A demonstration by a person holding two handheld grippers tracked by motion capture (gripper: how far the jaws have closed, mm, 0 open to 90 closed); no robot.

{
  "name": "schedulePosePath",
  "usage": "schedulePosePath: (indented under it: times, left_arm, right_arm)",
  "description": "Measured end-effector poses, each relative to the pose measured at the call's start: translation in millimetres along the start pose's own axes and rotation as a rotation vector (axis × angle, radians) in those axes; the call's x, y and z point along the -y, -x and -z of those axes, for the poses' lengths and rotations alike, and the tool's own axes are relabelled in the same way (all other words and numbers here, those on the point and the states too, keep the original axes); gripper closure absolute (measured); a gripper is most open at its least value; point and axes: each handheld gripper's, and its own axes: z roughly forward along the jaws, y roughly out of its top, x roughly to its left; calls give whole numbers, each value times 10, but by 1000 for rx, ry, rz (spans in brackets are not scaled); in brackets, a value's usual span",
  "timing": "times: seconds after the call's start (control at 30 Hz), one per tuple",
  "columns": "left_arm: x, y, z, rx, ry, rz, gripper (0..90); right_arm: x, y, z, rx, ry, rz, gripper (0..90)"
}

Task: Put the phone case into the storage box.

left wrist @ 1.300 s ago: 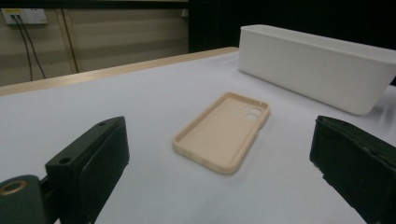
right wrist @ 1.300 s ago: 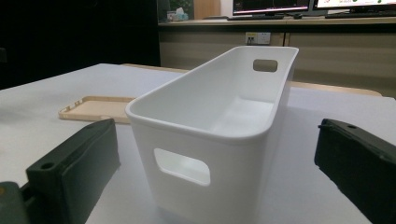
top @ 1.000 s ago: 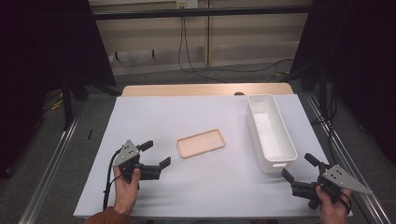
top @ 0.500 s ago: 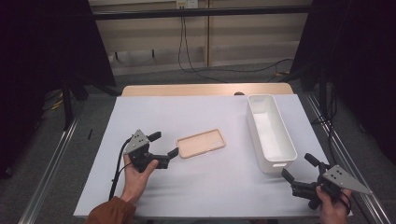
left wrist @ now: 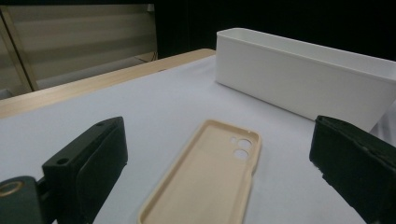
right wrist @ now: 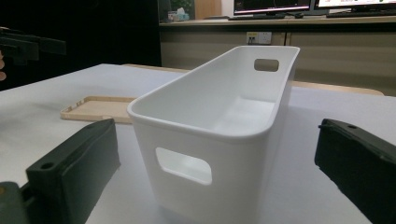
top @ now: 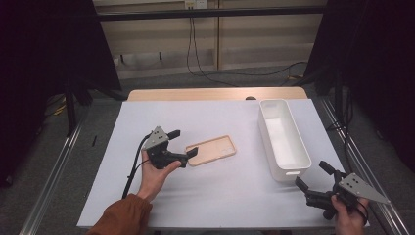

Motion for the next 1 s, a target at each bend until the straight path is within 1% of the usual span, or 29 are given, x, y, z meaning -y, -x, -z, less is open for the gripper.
schedulePosePath:
  times: [0.07, 0.13, 0.23, 0.27, 0.33, 0.4, 0.43, 0.5, 0.53, 0.63, 0.7, 0.77, 0.8, 1.0]
  left_arm:
    - [-7, -13, -38, 10, 2, 15, 41]
    - [-17, -41, -76, 17, -14, 17, 40]
    - [-49, -67, -132, 17, -22, 19, 40]
    - [-68, -79, -155, 17, -14, 13, 40]
    - [-94, -100, -191, 15, -17, 18, 43]
    - [-108, -124, -233, 31, -19, 27, 44]
    - [-116, -134, -252, 29, -31, 23, 45]
    - [-126, -148, -288, 26, -37, 21, 45]
    - [-127, -157, -311, 37, -40, 28, 45]
    - [-140, -179, -378, 39, -65, 11, 45]
    - [-151, -197, -417, 31, -68, 19, 47]
    - [-169, -219, -450, 27, -82, 17, 47]
    - [-175, -231, -469, 31, -82, 22, 47]
    - [-217, -300, -562, 44, -137, 15, 50]
  right_arm:
    - [0, -1, 0, 0, 1, 0, 0]
    - [0, 0, 0, -1, 0, 2, 0]
    - [0, 0, -1, 0, 0, 0, 0]
    - [0, 0, -1, -1, 0, 0, 0]
    - [-1, -1, -1, -3, 0, 1, 0]
    - [0, 0, -1, -3, -1, 2, 0]
    - [0, 0, -1, -3, -1, 1, 0]
    - [0, -1, 0, -2, 0, 0, 0]
    - [0, 0, 1, -2, 0, -1, 0]
    - [0, 0, 1, -1, 0, -1, 0]
    - [0, 0, 1, -3, 0, 2, 0]
    - [0, 0, 0, -4, 0, 4, 0]
    - [0, -1, 1, -2, 0, 2, 0]
    - [0, 0, 6, -4, 0, 1, 0]
